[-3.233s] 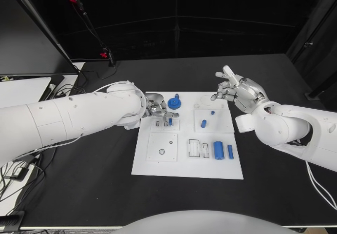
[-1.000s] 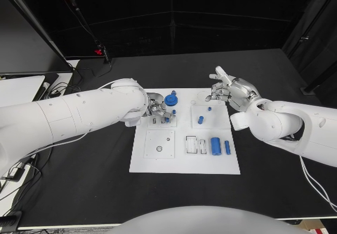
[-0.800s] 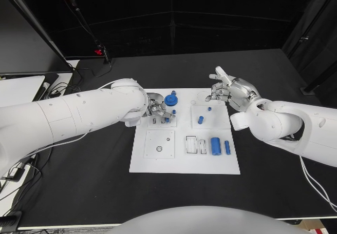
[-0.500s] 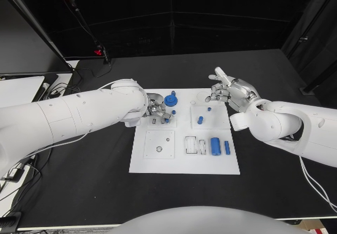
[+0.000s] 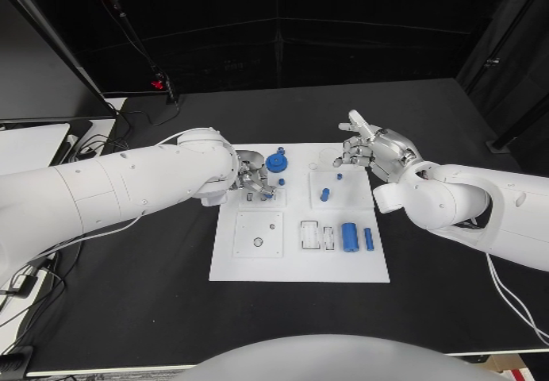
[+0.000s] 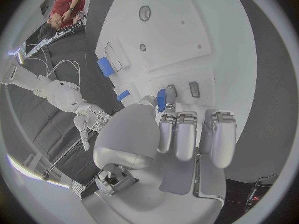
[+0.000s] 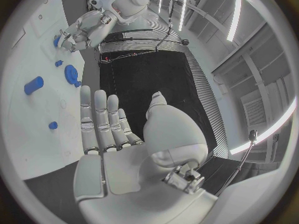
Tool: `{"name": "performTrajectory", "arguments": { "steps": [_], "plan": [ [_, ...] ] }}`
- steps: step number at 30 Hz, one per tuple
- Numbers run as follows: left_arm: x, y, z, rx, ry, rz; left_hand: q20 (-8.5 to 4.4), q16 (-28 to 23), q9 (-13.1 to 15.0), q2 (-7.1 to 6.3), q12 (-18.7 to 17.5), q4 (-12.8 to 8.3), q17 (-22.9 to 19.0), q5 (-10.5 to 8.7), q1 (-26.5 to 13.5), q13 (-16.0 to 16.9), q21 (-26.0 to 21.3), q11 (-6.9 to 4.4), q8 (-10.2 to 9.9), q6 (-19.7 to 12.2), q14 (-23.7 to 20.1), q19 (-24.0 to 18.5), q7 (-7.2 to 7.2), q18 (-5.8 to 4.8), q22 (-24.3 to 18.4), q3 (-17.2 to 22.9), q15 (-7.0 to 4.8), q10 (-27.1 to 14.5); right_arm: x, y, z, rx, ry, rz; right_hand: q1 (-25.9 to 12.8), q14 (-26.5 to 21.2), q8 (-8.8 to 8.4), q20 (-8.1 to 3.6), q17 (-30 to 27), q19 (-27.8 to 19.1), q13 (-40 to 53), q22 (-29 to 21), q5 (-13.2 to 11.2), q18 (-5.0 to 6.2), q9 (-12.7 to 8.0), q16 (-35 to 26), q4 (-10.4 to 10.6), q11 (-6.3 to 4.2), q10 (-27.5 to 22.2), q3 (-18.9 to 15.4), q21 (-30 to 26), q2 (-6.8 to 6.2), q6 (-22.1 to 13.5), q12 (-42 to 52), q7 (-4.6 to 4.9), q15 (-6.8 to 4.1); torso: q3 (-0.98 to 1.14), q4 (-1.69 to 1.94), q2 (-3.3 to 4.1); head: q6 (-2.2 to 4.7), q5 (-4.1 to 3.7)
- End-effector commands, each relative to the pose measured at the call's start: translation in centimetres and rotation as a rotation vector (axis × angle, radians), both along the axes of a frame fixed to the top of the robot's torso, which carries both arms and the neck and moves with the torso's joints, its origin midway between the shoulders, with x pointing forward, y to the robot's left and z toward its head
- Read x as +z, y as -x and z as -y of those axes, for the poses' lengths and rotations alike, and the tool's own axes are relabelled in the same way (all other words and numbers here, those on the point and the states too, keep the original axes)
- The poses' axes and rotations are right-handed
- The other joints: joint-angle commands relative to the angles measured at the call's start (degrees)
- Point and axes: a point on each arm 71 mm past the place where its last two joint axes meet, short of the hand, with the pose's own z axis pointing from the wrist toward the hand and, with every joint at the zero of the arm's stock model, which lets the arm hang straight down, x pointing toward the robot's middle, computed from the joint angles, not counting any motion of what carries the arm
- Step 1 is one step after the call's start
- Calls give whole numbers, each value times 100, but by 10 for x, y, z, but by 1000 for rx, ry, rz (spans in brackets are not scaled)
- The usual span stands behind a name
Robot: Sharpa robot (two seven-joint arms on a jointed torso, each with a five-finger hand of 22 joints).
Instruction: Assemble the parts on the task board
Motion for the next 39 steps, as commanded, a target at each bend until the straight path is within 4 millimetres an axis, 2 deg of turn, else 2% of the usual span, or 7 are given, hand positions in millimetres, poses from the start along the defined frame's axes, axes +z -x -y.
{"name": "performTrajectory", "arguments": {
  "steps": [1, 14, 19, 26, 29, 39],
  "plan": [
    [3, -1, 0, -11, 39, 20, -44, 5, 59, 24, 37, -112, 1509, 27, 276, 1510, 18, -16, -33, 44, 594, 598, -2, -37, 1509, 207, -16, 608, 0, 0, 0, -1, 0, -1, -2, -53, 32, 7, -10, -31, -9, -6, 18, 91, -8, 29, -6, 15, -46, -32, -37, 77, -50, 20, 572, 2, 0, 3, -1, -13, -15],
    [6, 2, -15, 17, 98, 33, -42, 5, 130, -60, 37, -83, 1509, 40, 253, 1510, 18, -5, -56, 67, 594, 598, 12, -37, 1509, 299, -14, 608, -4, 0, 4, -9, 6, -13, -11, -61, 54, 11, -33, -32, -29, -12, 14, 92, -14, 40, -3, 17, -54, -35, -40, 92, -59, 28, 574, 4, 10, 12, -4, -18, -15],
    [7, 4, -25, 39, 105, 26, -40, 5, 162, -74, 37, -74, 1509, 20, 177, 1510, 18, 1, -74, 72, 594, 598, 17, -37, 1509, 321, -10, 608, -5, 0, 4, -10, 6, -14, -11, -61, 54, 11, -33, -32, -29, -12, 14, 92, -14, 40, -3, 17, -54, -35, -40, 92, -59, 28, 574, 4, 9, 6, 1, -18, 13],
    [4, 7, -34, 60, 70, -3, -26, 5, 243, -40, 37, -67, 1509, -295, -100, 1510, 18, 8, -167, 50, 594, 598, 24, -37, 1509, 380, 6, 608, -5, 0, 4, -10, 6, -14, -19, -67, 71, 13, -51, -34, -45, -17, 15, 92, -19, 49, -3, 20, -62, -38, -42, 104, -67, 36, 576, 7, 7, 8, 4, -30, 31],
    [4, 7, -37, 74, 58, -7, -21, 5, 279, -19, 37, -67, 1509, -423, -208, 1510, 18, 10, -204, 49, 594, 598, 25, -37, 1509, 406, 10, 608, -5, 0, 4, -10, 6, -14, -26, -71, 84, 15, -65, -35, -57, -21, 21, 93, -23, 57, -2, 21, -67, -40, -44, 116, -73, 41, 577, 8, 2, -2, 2, -42, 47],
    [2, 8, -36, 99, 24, -17, -10, 5, 365, 47, 37, -64, 1509, -728, -449, 1510, 18, 13, -296, 50, 594, 598, 29, -37, 1509, 481, 21, 608, -5, 1, 4, -9, 6, -15, -26, -71, 84, 15, -65, -35, -57, -21, 21, 93, -23, 57, -2, 21, -67, -40, -44, 116, -73, 41, 577, 8, 1, -6, 6, -72, 43]
  ]
}}
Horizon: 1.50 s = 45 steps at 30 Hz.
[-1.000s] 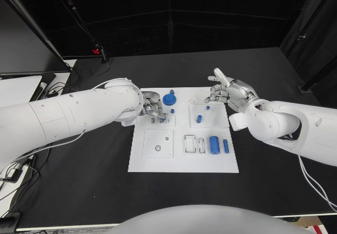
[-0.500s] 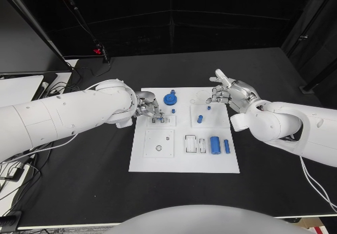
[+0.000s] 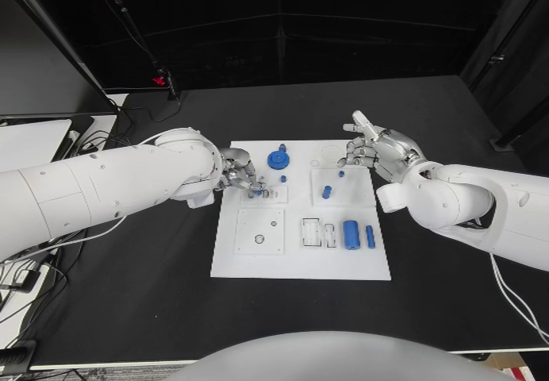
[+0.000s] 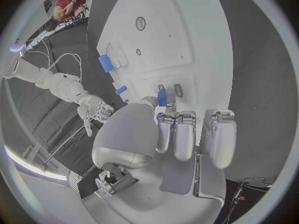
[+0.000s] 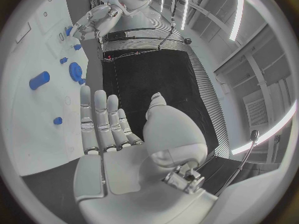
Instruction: Assemble the parts on the task board
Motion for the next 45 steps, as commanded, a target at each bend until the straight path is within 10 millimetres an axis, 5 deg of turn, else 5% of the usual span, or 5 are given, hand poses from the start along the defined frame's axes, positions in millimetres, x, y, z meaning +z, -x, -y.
{"name": "performTrajectory", "arguments": {
  "steps": [1, 45],
  "plan": [
    [0, 0, 0, 24, -24, -15, -10, 5, 14, 1, 20, -4, 1509, -56, -62, 1506, 18, 12, -39, -12, 592, 598, -32, -37, 1510, 37, 24, 609, 1, 0, -1, 2, -4, 7, 4, -30, 20, 15, -5, -35, -5, -5, 21, 93, -5, 34, -2, 0, -46, -40, -22, 39, -37, 20, 573, 8, 1, -1, 3, -7, -8],
    [-5, -1, 8, 15, -58, -43, -4, 5, 108, -41, 20, -19, 1509, -109, 59, 1506, 18, 14, -99, -92, 592, 598, -27, -37, 1510, 188, 30, 609, 1, 0, -2, 5, -6, 8, -46, -50, 77, 23, -69, -38, -60, -22, 27, 95, -26, 70, 2, 5, -63, -64, -28, 76, -67, 53, 576, 14, 2, 3, -2, -37, -22]
  ]
}}
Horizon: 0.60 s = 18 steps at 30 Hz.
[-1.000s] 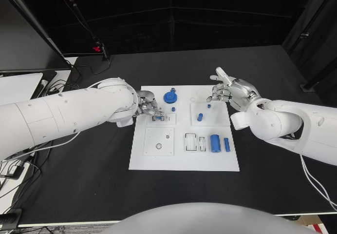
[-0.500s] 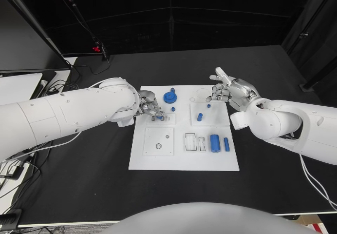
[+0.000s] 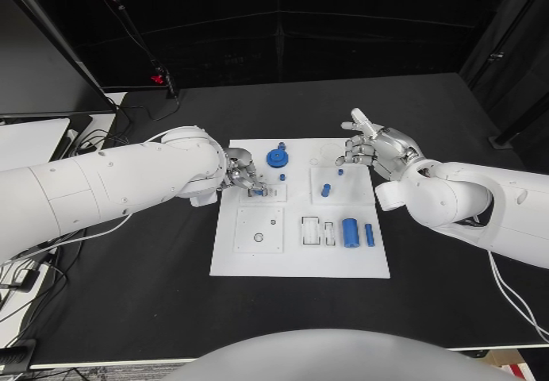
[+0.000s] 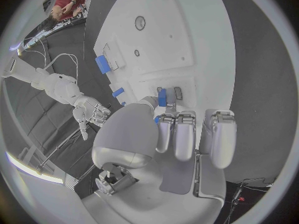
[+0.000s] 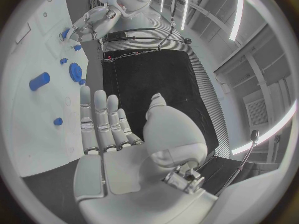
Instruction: Assemble the parts on the task board
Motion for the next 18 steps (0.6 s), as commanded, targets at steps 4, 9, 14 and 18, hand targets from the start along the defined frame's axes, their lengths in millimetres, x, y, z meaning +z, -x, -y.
{"name": "performTrajectory", "arguments": {
  "steps": [4, 9, 14, 18],
  "plan": [
    [-1, 0, 0, 4, -20, -18, -3, 5, 18, 0, 20, -2, 1509, -20, 56, 1506, 18, 16, -35, -35, 593, 598, -30, -37, 1510, 55, 29, 609, 1, 0, -1, 4, -6, 8, -8, -31, 26, 2, -5, -16, -5, -7, 27, 94, -9, 25, 4, -15, -43, -33, -29, 38, -47, 26, 596, -6, -6, -6, 2, -11, 9],
    [-1, 0, 1, 5, -20, -18, -1, 5, 28, -5, 20, 1, 1509, -21, 59, 1506, 18, 22, -46, -54, 593, 598, -23, -37, 1510, 68, 34, 609, 1, 0, -1, 3, -12, 3, -22, -35, 41, 3, -21, -16, -19, -11, 32, 95, -14, 35, 3, -14, -46, -39, -29, 50, -53, 35, 597, -5, 0, -4, 0, -17, 11],
    [-2, 0, 1, 5, -19, -18, 0, 5, 32, -4, 20, 1, 1509, -22, 60, 1506, 18, 24, -50, -61, 593, 598, -20, -37, 1510, 74, 36, 609, 1, 0, -1, 1, -15, 0, -26, -37, 46, 4, -27, -17, -24, -13, 33, 95, -17, 39, 3, -14, -48, -41, -30, 54, -56, 39, 598, -4, -7, -7, 1, -22, 5],
    [-3, 0, 2, 5, -18, -17, 1, 5, 34, -4, 20, 1, 1509, -22, 61, 1506, 18, 25, -51, -65, 593, 598, -19, -37, 1510, 77, 37, 609, 1, 0, -1, 1, -15, -2, -26, -37, 46, 4, -27, -17, -24, -13, 33, 95, -17, 39, 3, -14, -48, -41, -30, 54, -56, 39, 598, -4, -5, -9, 2, -21, 5]
  ]
}}
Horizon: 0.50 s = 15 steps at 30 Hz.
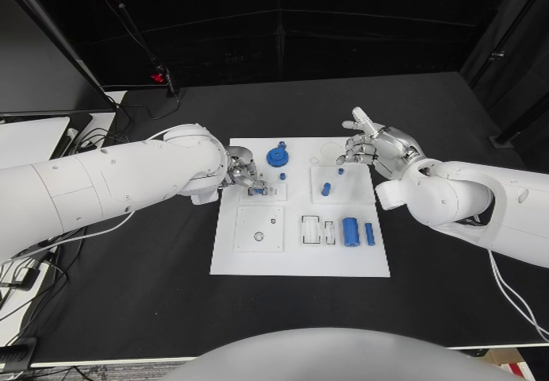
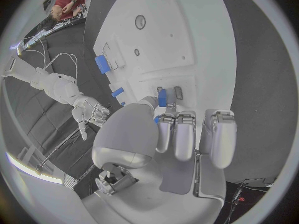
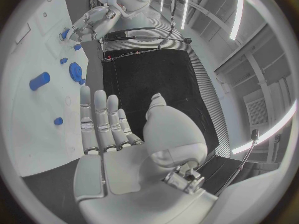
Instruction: Assemble the parts on the task board
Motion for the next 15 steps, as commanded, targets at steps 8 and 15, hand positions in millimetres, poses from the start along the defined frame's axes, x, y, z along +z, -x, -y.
{"name": "performTrajectory", "arguments": {
  "steps": [8, 15],
  "plan": [
    [-4, 1, 3, -6, -23, -24, 4, 5, 11, -12, 20, 2, 1510, -32, 56, 1506, 18, 29, -36, -47, 593, 598, -18, -37, 1510, 58, 42, 609, 1, 0, 0, -3, -9, 6, -28, -39, 33, 5, -12, -17, -14, -9, 38, 95, -10, 44, 1, 9, -28, -43, -30, 58, -38, 44, 579, -4, 0, -2, 2, -7, -1],
    [-4, 2, 4, -12, -28, -32, 5, 5, 14, -14, 20, 3, 1510, -38, 54, 1506, 18, 31, -39, -52, 593, 598, -16, -37, 1510, 60, 43, 609, 1, 0, 0, -9, -15, 2, -30, -41, 39, 5, -18, -17, -19, -10, 41, 95, -12, 49, 0, 9, -27, -45, -30, 60, -38, 49, 583, -3, 3, -2, 3, -20, -7]
  ]
}}
